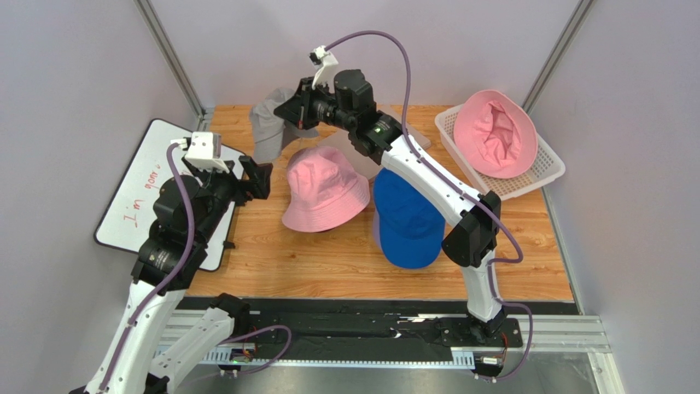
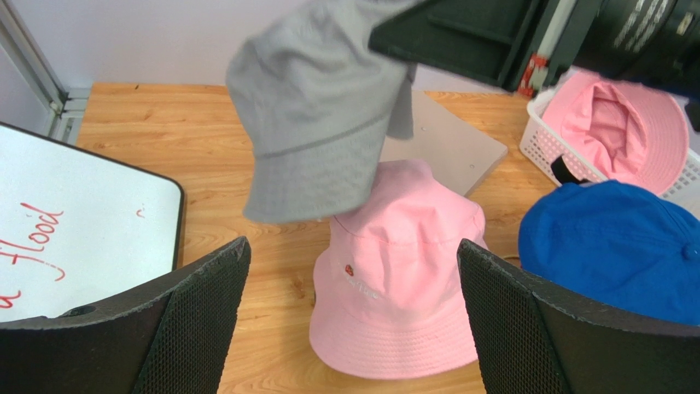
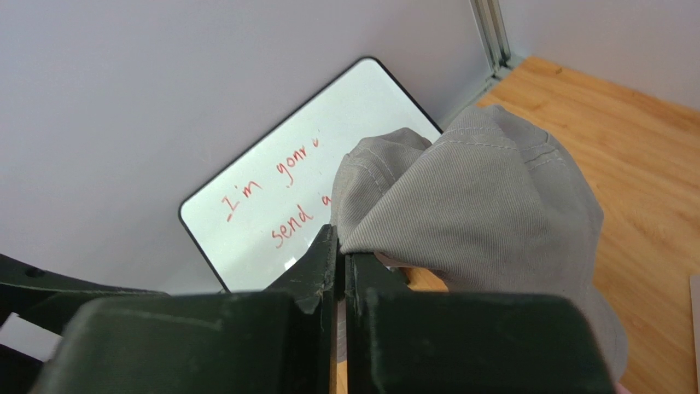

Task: Stack the hats
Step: Pick up the hat from the hat stand, then stack the hat on the hat.

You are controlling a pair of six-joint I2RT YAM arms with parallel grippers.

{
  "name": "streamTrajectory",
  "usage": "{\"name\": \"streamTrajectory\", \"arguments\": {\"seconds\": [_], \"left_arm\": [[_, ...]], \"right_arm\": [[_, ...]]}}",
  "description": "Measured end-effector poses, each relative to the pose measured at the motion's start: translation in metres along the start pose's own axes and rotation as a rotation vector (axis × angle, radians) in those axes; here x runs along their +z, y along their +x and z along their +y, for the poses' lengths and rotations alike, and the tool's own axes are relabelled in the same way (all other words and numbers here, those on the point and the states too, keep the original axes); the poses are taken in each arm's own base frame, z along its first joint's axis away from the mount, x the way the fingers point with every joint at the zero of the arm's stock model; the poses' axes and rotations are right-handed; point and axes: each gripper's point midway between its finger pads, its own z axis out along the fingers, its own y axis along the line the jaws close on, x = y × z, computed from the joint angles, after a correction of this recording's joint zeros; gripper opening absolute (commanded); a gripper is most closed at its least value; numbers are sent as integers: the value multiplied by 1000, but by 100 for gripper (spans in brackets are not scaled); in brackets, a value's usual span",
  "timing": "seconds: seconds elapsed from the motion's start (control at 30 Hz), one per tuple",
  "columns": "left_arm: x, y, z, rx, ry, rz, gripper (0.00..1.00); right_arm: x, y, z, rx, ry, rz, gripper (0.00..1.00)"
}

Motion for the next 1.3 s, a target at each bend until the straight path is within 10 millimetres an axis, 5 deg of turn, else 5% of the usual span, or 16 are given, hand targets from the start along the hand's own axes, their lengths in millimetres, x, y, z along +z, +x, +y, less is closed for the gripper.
{"name": "streamTrajectory", "arguments": {"seconds": [0.23, 0.5, 0.8, 0.9, 1.03, 1.3], "left_arm": [[-22, -8, -2, 60, 46, -39, 100], [-36, -13, -5, 124, 88, -77, 99], [-50, -14, -33, 212, 273, -101, 99], [-53, -19, -47, 217, 351, -126, 99], [-56, -30, -70, 215, 476, -171, 99], [-54, -52, -99, 210, 616, -259, 98]], "right_arm": [[-6, -46, 28, -36, -66, -116, 0], [-33, -65, 48, -21, -73, -124, 0], [-152, -148, 130, -69, -145, -291, 0], [-189, -162, 150, -82, -172, -338, 0], [-214, -160, 159, -77, -186, -348, 0], [-207, -115, 139, -11, -152, -219, 0]]}}
